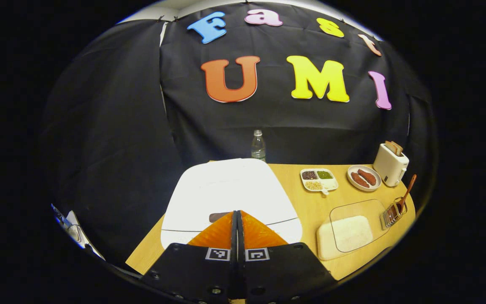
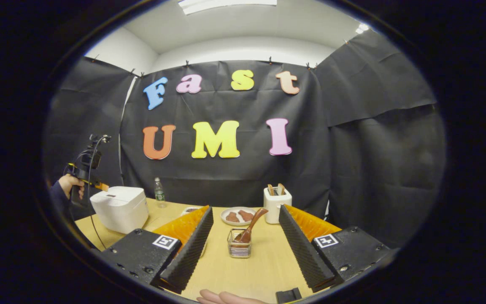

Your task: Close the left gripper, press the button to open the rice cooker; take a wooden spoon from the chopstick holder with the right hand, scoop a spoonful of rice and pour it into the rice cooker, then put the wooden spoon back into the chopstick holder.

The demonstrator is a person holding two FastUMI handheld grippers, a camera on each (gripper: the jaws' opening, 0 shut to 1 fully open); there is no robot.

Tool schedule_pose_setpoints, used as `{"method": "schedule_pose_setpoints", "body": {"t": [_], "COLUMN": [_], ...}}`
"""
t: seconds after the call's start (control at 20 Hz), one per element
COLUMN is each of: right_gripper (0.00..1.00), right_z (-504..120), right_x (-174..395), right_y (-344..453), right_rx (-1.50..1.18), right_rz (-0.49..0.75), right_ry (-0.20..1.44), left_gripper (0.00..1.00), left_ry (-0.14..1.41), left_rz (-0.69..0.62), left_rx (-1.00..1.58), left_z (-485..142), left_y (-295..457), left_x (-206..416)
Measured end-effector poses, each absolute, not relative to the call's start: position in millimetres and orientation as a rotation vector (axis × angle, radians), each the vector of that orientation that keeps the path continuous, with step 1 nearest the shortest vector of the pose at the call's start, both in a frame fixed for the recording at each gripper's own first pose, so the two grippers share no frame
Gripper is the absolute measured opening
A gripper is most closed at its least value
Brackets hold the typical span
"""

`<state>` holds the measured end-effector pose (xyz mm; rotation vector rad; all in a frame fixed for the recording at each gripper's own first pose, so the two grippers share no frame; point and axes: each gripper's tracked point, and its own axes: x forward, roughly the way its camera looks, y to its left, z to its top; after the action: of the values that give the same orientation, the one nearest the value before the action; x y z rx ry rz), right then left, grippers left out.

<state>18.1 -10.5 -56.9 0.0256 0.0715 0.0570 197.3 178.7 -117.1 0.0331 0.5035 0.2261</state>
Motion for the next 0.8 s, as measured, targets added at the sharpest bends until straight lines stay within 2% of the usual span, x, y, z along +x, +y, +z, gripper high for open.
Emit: {"method": "schedule_pose_setpoints", "body": {"t": [0.5, 0.6, 0.8], "right_gripper": [1.0, 1.0, 1.0], "right_z": [-87, -90, -88], "right_x": [36, 35, 32], "right_y": [-26, -24, -32], "right_rx": [0.04, 0.047, 0.026], "right_rz": [0.012, 0.016, -0.001], "right_ry": [0.138, 0.147, 0.136], "left_gripper": [0.0, 0.0, 0.0], "left_ry": [0.53, 0.599, 0.52], "left_rz": [0.244, 0.243, 0.26], "left_rx": [0.053, 0.018, 0.032], "left_z": [-135, -148, -129], "left_y": [193, 193, 195], "left_x": [209, 204, 210]}}
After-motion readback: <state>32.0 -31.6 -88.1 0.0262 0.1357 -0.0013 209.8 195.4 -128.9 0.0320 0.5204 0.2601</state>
